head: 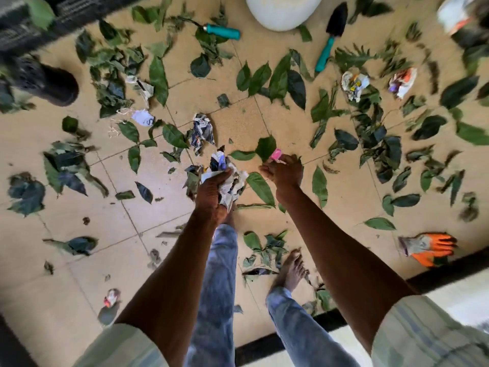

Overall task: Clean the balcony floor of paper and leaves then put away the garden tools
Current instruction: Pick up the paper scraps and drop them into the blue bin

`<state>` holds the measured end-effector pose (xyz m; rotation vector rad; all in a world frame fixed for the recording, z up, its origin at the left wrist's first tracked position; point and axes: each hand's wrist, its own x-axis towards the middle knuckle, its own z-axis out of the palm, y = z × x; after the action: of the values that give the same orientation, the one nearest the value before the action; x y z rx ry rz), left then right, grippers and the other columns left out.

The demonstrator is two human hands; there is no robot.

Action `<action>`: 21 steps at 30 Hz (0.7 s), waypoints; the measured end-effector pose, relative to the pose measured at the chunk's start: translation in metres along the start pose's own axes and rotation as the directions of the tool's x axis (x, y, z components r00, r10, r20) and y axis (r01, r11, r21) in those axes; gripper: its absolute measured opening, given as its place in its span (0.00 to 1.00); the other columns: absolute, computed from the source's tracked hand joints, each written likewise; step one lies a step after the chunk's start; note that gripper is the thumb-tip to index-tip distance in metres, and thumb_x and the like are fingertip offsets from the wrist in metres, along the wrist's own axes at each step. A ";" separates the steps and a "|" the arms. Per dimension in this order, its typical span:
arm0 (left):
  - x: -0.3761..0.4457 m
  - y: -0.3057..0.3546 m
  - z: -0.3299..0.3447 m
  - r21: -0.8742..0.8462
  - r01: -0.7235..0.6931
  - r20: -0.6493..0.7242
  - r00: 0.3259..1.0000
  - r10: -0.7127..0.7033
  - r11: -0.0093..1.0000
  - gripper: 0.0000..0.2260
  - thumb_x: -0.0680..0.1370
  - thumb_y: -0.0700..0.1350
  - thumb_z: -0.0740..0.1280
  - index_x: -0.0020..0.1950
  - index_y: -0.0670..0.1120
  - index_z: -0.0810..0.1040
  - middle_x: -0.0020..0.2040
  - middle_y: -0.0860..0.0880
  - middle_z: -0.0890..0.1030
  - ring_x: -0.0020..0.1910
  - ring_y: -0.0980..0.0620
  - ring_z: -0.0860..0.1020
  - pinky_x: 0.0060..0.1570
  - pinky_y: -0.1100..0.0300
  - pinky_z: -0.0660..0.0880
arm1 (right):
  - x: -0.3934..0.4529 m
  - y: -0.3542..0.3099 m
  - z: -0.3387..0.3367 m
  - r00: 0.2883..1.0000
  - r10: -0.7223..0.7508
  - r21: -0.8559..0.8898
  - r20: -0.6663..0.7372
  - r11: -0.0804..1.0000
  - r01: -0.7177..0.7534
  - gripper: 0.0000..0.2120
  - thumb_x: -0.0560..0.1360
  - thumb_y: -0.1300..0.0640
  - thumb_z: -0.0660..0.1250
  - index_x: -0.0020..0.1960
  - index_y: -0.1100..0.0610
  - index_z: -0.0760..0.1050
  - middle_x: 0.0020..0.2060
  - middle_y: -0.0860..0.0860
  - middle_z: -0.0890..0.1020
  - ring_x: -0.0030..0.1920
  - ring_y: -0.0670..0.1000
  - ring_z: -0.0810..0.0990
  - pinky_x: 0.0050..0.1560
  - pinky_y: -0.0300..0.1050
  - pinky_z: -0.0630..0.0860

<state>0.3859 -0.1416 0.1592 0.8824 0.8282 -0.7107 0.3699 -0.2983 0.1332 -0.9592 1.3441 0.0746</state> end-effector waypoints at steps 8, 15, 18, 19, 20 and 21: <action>-0.103 -0.018 -0.014 -0.059 -0.069 0.031 0.997 0.071 0.996 0.04 0.76 0.41 0.65 0.48 0.42 0.74 0.51 0.37 0.75 0.31 0.50 0.76 0.31 0.60 0.75 | -0.139 -0.032 -0.045 0.980 -0.152 -0.279 0.132 0.943 0.184 0.08 0.71 0.74 0.64 0.40 0.63 0.71 0.26 0.55 0.76 0.22 0.49 0.76 0.26 0.43 0.75; -0.179 0.020 -0.005 -0.130 -0.005 0.037 0.999 0.010 0.992 0.03 0.77 0.43 0.65 0.47 0.44 0.74 0.43 0.41 0.78 0.30 0.51 0.73 0.30 0.61 0.67 | -0.211 -0.038 0.003 0.819 -0.417 -0.560 0.394 0.598 0.574 0.07 0.65 0.64 0.75 0.34 0.56 0.79 0.32 0.51 0.82 0.31 0.42 0.77 0.37 0.36 0.75; -0.195 0.052 0.006 -0.220 -0.006 0.074 0.997 0.023 0.975 0.10 0.77 0.39 0.60 0.38 0.43 0.77 0.30 0.46 0.74 0.25 0.50 0.71 0.28 0.62 0.64 | -0.222 -0.038 0.041 0.721 -0.419 -0.596 0.552 0.406 0.693 0.01 0.68 0.67 0.72 0.39 0.63 0.83 0.37 0.56 0.85 0.34 0.39 0.78 0.36 0.23 0.65; -0.191 0.062 -0.001 -0.240 -0.029 0.055 0.998 0.044 0.970 0.12 0.78 0.39 0.59 0.37 0.43 0.78 0.29 0.47 0.73 0.25 0.50 0.70 0.28 0.62 0.62 | -0.222 -0.038 0.055 0.706 -0.392 -0.613 0.590 0.352 0.707 0.03 0.69 0.66 0.72 0.41 0.63 0.84 0.39 0.57 0.85 0.39 0.43 0.80 0.40 0.26 0.69; -0.187 0.072 -0.007 -0.268 -0.045 0.047 0.997 0.060 0.962 0.13 0.79 0.39 0.57 0.37 0.44 0.77 0.28 0.47 0.72 0.25 0.50 0.70 0.28 0.62 0.62 | -0.222 -0.038 0.069 0.698 -0.353 -0.633 0.623 0.296 0.715 0.04 0.69 0.65 0.72 0.44 0.63 0.84 0.42 0.58 0.85 0.44 0.50 0.82 0.46 0.33 0.73; -0.181 0.081 -0.013 -0.249 -0.047 -0.005 0.999 0.047 0.967 0.13 0.79 0.38 0.58 0.38 0.43 0.78 0.29 0.46 0.74 0.26 0.50 0.72 0.28 0.62 0.66 | -0.220 -0.037 0.081 0.691 -0.304 -0.649 0.656 0.241 0.721 0.06 0.71 0.63 0.71 0.45 0.63 0.85 0.44 0.59 0.85 0.48 0.55 0.82 0.52 0.41 0.74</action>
<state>0.3576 -0.0588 0.3372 0.6732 0.8718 -0.5514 0.3919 -0.1698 0.3311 -2.1707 0.3930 0.4801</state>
